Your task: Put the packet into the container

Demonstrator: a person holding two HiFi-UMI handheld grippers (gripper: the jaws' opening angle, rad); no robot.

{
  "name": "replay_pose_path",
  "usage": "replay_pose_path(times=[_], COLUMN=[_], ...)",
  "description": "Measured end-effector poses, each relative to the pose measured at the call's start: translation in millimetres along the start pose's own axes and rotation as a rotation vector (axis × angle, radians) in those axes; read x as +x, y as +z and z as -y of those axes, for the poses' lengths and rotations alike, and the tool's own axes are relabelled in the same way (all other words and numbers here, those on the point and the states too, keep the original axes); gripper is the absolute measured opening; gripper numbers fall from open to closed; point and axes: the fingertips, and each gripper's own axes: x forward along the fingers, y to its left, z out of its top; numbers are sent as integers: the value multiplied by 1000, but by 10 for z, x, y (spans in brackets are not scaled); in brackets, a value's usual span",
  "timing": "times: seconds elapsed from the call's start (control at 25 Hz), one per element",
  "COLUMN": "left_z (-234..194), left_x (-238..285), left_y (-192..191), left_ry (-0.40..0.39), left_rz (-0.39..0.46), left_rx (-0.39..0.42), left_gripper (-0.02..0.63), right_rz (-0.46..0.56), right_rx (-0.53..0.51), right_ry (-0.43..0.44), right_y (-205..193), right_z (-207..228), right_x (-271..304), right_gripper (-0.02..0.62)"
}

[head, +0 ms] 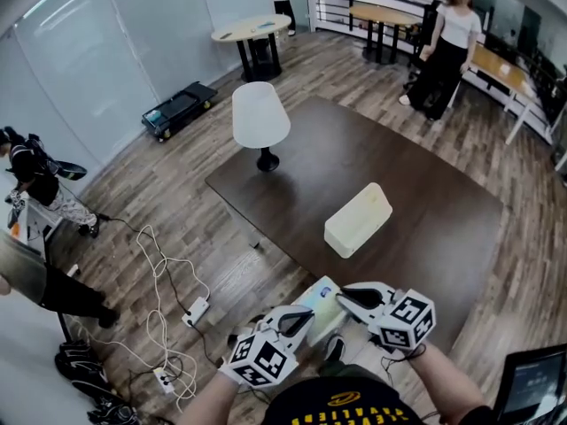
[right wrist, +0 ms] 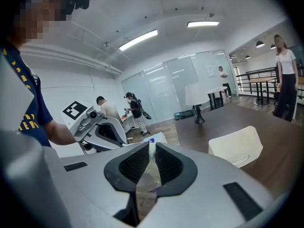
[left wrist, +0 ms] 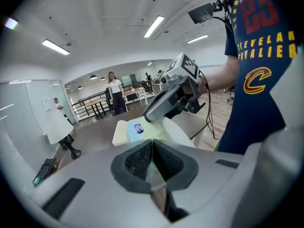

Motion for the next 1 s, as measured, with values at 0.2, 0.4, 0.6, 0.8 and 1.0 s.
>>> replay_pose_path(times=[0.2,0.4,0.6,0.8,1.0], left_z=[-359,-670,-881,-1082,-1326], left_x=[347,582,785,928,922], left_y=[219,372,397,407,401], left_ry=[43,85,44,-26,-76], left_rz=[40,94,121,149,188], left_rx=[-25,-48,-80,-98,-109], left_gripper=[3,18,25,29,55], right_rz=[58,99,114,94,97], right_rx=[-2,9,26,23,48], right_ry=[-18,-33,-62,-97,-126], right_y=[255,472,581,652,736], right_z=[447,766,1028,1237,1364], right_x=[-68,-104,-49,36,162], right_gripper=[40,34,32,32,29])
